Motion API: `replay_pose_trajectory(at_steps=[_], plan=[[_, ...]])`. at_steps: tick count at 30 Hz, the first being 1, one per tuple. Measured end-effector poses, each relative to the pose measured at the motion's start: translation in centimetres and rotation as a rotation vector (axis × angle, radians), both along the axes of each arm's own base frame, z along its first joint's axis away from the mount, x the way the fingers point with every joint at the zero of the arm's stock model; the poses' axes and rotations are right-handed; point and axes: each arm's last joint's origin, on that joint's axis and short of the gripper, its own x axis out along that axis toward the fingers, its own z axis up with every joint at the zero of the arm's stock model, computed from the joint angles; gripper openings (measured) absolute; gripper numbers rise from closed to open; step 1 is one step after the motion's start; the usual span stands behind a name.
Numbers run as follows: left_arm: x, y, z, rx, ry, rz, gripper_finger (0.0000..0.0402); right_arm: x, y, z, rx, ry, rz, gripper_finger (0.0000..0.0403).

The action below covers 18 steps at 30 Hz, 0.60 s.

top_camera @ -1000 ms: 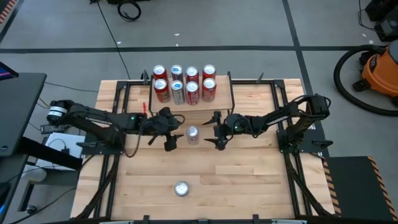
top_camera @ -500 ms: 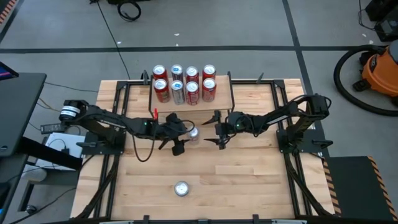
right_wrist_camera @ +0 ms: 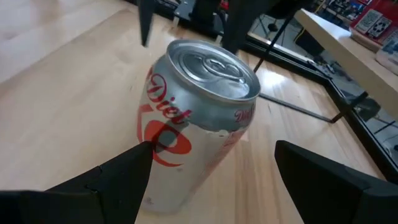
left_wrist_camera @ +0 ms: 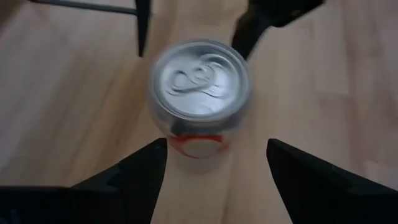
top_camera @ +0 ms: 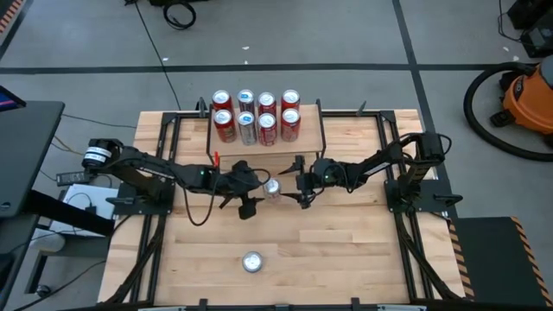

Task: Place canned beverage on shelf
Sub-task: Put the red silver soda can on the shelf

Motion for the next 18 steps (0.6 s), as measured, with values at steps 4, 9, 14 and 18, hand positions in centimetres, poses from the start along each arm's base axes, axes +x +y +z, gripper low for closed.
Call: replay_pose_trajectory(at_steps=[4,9,14,18], plan=[[0.1,0.0,0.0,0.014,-0.01,0.018,0.0286,0.5,0.0,0.3,0.014,0.019,0.006,0.0348],[0.1,-0.8,-0.1,-0.036,-0.007,-0.054,0.0286,1.1,0.2,0.4,0.013,0.09,0.027,0.0348],[-0.1,-1.0,-0.2,-0.006,0.012,-0.054,0.0286,1.1,0.2,0.3,0.021,0.102,0.045,0.0348],[-0.1,-0.7,-0.2,0.006,0.011,0.0,0.0286,1.1,0.3,0.3,0.019,0.102,0.048,0.0348]])
